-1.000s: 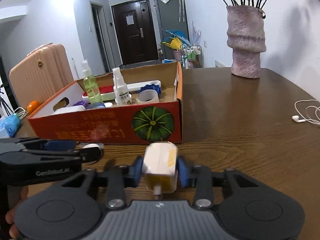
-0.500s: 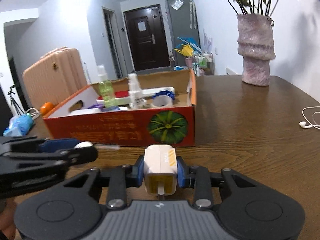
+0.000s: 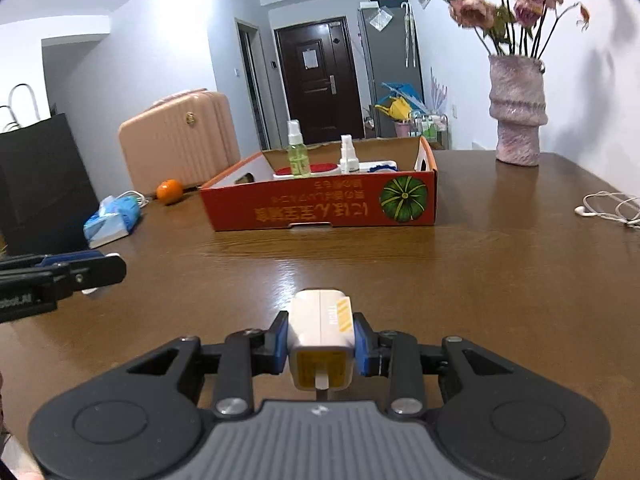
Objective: Organize rigid objects
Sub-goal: 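Carry the disc and plug adapter into the box and open both tools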
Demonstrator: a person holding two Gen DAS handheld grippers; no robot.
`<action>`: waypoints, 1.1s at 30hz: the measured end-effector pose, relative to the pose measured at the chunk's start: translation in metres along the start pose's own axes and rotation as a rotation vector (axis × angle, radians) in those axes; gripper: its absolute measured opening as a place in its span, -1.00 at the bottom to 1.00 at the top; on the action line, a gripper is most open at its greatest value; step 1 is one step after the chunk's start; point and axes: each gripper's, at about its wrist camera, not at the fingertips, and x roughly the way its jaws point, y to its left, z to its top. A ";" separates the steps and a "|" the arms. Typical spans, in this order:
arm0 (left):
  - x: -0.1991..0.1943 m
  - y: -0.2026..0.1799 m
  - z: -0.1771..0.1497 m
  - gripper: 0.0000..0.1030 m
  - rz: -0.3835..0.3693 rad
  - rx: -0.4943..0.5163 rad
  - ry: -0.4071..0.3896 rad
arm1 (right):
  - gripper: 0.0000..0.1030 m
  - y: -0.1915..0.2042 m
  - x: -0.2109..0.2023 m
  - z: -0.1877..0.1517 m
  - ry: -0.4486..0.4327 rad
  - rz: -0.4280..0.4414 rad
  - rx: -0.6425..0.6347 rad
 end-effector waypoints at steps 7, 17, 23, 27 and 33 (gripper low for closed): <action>-0.043 -0.004 -0.015 -0.23 -0.030 -0.006 -0.043 | -0.40 0.019 -0.055 -0.008 -0.063 -0.033 -0.042; -0.050 -0.011 -0.017 -0.23 -0.053 0.005 -0.059 | -0.40 0.013 -0.070 -0.013 -0.090 -0.043 -0.022; 0.004 -0.016 0.022 -0.23 -0.119 0.017 -0.042 | -0.40 -0.008 -0.035 0.018 -0.086 -0.015 -0.012; 0.065 -0.020 0.074 -0.23 -0.166 0.015 -0.037 | -0.40 -0.027 0.004 0.075 -0.130 0.018 -0.004; 0.200 -0.026 0.135 -0.23 -0.182 0.004 0.060 | -0.40 -0.063 0.100 0.165 -0.108 0.046 0.043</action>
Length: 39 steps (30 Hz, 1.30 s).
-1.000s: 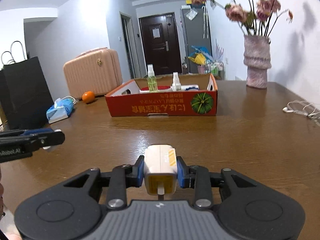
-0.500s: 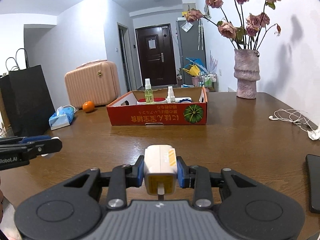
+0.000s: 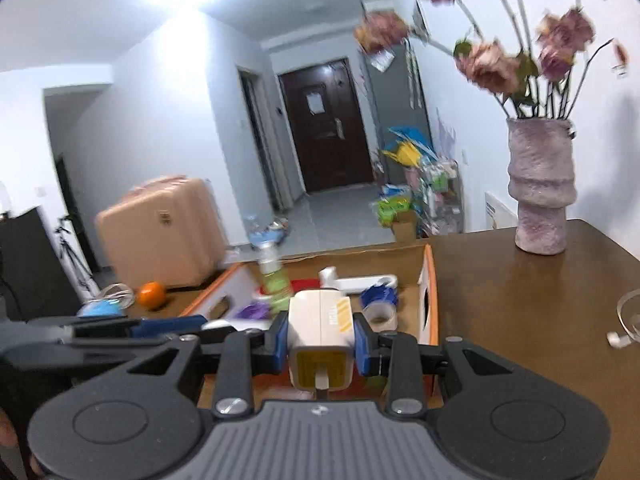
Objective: Organize rigid objects
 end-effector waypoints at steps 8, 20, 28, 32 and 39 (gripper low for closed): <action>0.119 0.023 0.002 -0.22 -0.027 -0.043 0.127 | -0.40 -0.040 0.126 0.019 0.144 -0.069 0.005; 0.095 0.045 0.013 -0.16 -0.021 -0.030 0.096 | -0.37 -0.037 0.126 0.018 0.103 -0.089 -0.043; -0.016 0.067 0.008 0.17 0.119 0.045 0.004 | 0.01 -0.008 0.042 0.031 0.050 -0.124 -0.156; -0.086 0.066 -0.023 0.44 0.193 0.053 -0.059 | 0.13 0.013 -0.016 0.008 0.041 -0.116 -0.184; -0.182 0.043 -0.097 0.97 0.274 0.011 -0.144 | 0.43 0.063 -0.107 -0.060 -0.026 -0.094 -0.209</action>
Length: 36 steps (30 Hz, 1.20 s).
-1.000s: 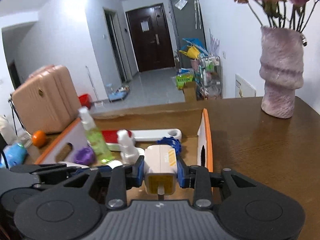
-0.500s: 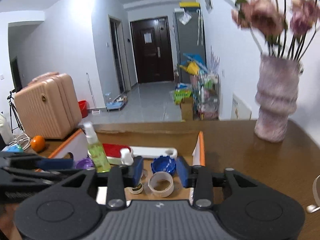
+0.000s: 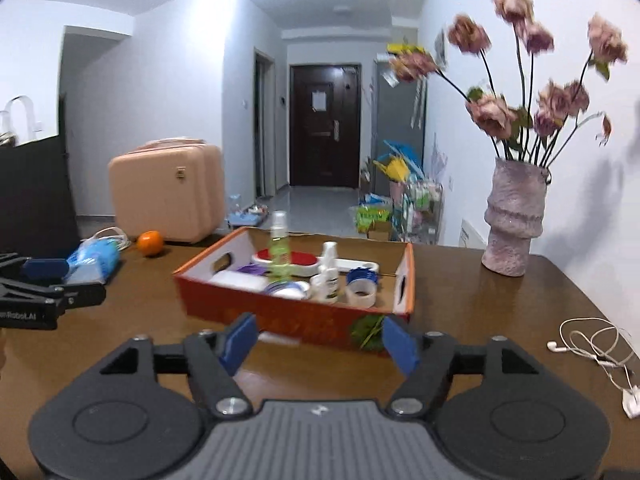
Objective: Organize rigid objects
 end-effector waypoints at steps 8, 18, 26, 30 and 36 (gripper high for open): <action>-0.085 -0.009 -0.053 1.00 0.071 -0.024 -0.063 | 0.88 0.059 -0.073 -0.076 -0.126 -0.055 0.077; -0.167 -0.026 -0.104 1.00 0.048 0.043 -0.141 | 1.00 0.100 -0.158 -0.121 -0.205 -0.142 0.032; -0.187 -0.025 -0.124 1.00 0.049 -0.010 -0.123 | 1.00 0.112 -0.181 -0.147 -0.170 -0.097 0.151; -0.187 -0.032 -0.127 1.00 0.036 0.014 -0.122 | 1.00 0.120 -0.178 -0.154 -0.159 -0.088 0.138; -0.186 -0.033 -0.125 1.00 0.038 0.021 -0.122 | 1.00 0.119 -0.177 -0.154 -0.165 -0.101 0.152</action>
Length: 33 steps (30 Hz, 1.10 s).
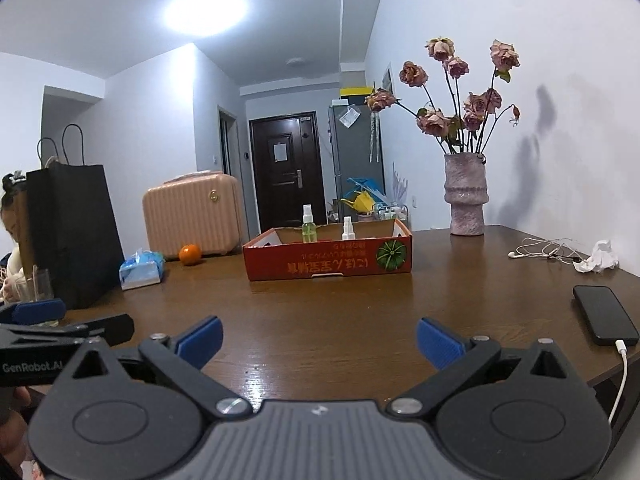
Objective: Organize rigid objects
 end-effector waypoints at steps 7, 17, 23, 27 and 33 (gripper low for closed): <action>0.000 0.001 -0.002 1.00 -0.010 0.003 0.002 | 1.00 0.004 0.000 -0.001 -0.001 0.008 -0.012; -0.002 0.001 0.000 1.00 -0.007 0.000 -0.006 | 1.00 0.003 -0.003 0.000 -0.012 -0.004 -0.017; -0.003 -0.001 0.001 1.00 -0.009 0.008 -0.012 | 1.00 0.002 -0.002 -0.001 0.008 -0.023 -0.019; -0.002 -0.003 0.004 1.00 -0.017 0.002 -0.018 | 1.00 -0.001 0.000 -0.002 0.018 -0.027 -0.010; -0.002 -0.004 0.005 1.00 -0.022 -0.002 -0.016 | 1.00 -0.004 -0.001 -0.001 0.006 -0.035 -0.005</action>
